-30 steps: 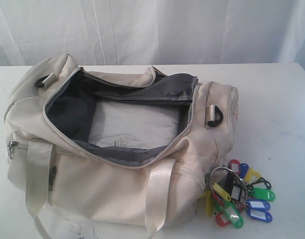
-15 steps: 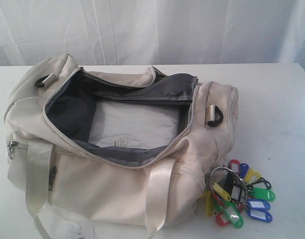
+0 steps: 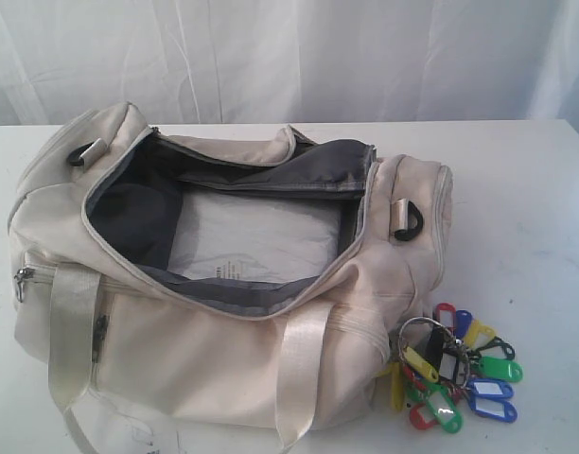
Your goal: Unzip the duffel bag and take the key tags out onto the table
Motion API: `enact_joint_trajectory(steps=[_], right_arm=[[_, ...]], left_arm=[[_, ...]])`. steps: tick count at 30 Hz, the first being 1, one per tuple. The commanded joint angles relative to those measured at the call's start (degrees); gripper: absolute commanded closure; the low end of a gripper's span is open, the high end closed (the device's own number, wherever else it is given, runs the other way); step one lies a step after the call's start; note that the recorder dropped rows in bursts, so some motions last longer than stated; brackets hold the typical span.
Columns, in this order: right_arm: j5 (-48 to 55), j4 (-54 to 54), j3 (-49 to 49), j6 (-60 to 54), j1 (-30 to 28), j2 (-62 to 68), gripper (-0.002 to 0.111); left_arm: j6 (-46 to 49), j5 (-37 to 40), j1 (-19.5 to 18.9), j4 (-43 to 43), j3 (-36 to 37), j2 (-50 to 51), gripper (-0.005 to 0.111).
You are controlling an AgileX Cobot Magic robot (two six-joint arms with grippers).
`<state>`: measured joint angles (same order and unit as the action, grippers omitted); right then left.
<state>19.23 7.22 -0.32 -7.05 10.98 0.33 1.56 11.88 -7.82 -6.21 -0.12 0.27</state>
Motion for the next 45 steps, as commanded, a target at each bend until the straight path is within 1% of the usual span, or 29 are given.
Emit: enact_joint_trajectory(steps=[1,9,11,15,17,20,29,33,45], right_arm=[[0.07,-0.15,0.32,-0.58,-0.18,-0.33,0.108],[0.07,-0.15,0.32,-0.58,-0.18,-0.33,0.108],[0.07,-0.15,0.32,-0.58,-0.18,-0.33,0.108],[0.07,-0.15,0.32,-0.58,-0.18,-0.33,0.108],[0.07,-0.15,0.32,-0.58,-0.18,-0.33,0.108],[0.07,-0.15,0.32,-0.58,-0.18,-0.33,0.108],[0.07,-0.15,0.32,-0.58,-0.18,-0.33,0.108],[0.07,-0.15,0.32,-0.58,-0.18,-0.33,0.108],[0.07,-0.15,0.32,-0.58,-0.18,-0.33,0.108]], left_arm=[[-0.04,-0.25,-0.01,-0.51,0.12,-0.27,0.107],[-0.04,-0.25,0.12,-0.51,0.12,-0.27,0.107],[-0.04,-0.25,1.36,-0.51,0.12,-0.27,0.107],[-0.04,-0.25,5.50,-0.41,0.12,-0.27,0.107],[-0.04,-0.25,6.95,-0.41,0.12,-0.27,0.107],[-0.04,-0.25,8.01,-0.41,0.12,-0.27,0.107],[-0.04,-0.25,8.12,-0.41,0.12,-0.27,0.107],[-0.04,-0.25,9.89,-0.41,0.12,-0.27,0.107],[-0.04,-0.25,9.94,-0.41,0.12,-0.27,0.107]])
